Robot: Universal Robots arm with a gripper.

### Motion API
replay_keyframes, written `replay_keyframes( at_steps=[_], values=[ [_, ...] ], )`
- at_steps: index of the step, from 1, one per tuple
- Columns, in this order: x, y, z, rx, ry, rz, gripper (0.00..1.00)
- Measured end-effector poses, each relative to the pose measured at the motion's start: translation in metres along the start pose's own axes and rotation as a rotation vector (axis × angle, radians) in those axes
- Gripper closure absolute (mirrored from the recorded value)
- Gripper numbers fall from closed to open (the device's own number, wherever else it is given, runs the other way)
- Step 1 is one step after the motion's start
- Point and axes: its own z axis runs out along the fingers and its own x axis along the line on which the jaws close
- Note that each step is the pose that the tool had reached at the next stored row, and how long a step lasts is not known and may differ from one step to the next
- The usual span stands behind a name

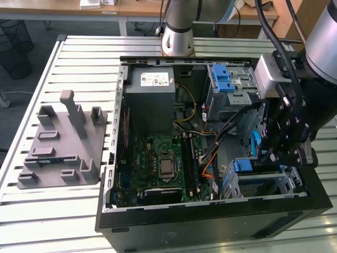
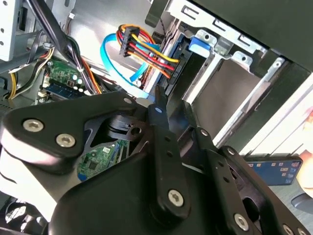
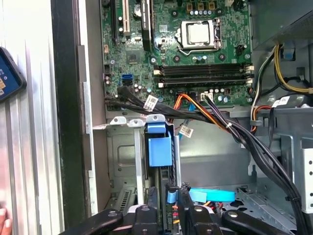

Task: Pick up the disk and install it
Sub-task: 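Insert the second disk wire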

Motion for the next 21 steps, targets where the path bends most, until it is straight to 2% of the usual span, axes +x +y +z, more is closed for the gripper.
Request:
replay_keyframes(
  at_steps=[9, 21],
  values=[
    [-0.0003, 0.002, -0.0176, 0.0, 0.0001, 0.0, 0.69],
    [-0.0005, 0.0108, -0.0198, 0.0001, 0.0002, 0.0, 0.69]
  ],
)
